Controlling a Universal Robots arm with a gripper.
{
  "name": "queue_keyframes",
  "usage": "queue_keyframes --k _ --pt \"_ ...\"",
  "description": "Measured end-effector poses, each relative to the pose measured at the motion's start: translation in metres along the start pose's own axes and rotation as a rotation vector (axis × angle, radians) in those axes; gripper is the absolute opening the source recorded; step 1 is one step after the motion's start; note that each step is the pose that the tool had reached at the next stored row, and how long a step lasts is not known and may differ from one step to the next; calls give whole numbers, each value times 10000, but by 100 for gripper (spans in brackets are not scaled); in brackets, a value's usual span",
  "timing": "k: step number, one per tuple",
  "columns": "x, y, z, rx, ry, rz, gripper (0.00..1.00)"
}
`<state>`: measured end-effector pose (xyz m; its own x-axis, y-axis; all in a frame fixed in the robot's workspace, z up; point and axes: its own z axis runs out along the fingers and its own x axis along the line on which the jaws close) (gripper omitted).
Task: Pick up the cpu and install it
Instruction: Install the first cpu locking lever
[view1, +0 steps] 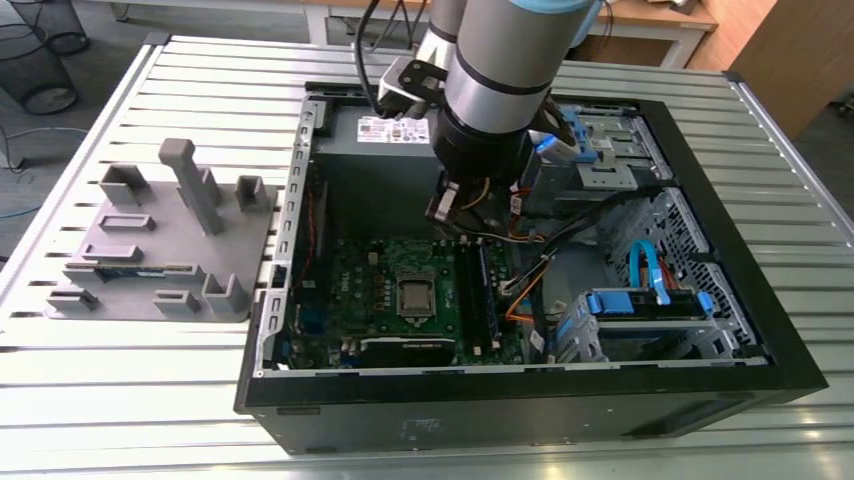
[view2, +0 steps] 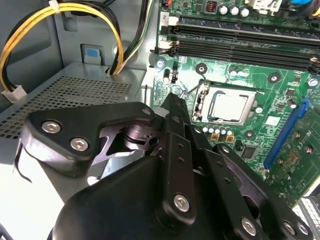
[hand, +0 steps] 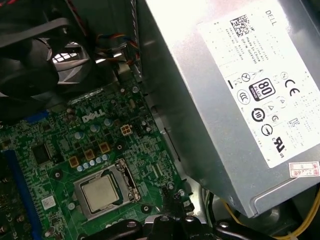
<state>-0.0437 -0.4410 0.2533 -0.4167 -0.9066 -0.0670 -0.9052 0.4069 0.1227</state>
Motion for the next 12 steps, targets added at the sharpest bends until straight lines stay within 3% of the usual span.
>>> queue_keyframes --k 12 --pt "-26 -10 100 0 2 -1 11"
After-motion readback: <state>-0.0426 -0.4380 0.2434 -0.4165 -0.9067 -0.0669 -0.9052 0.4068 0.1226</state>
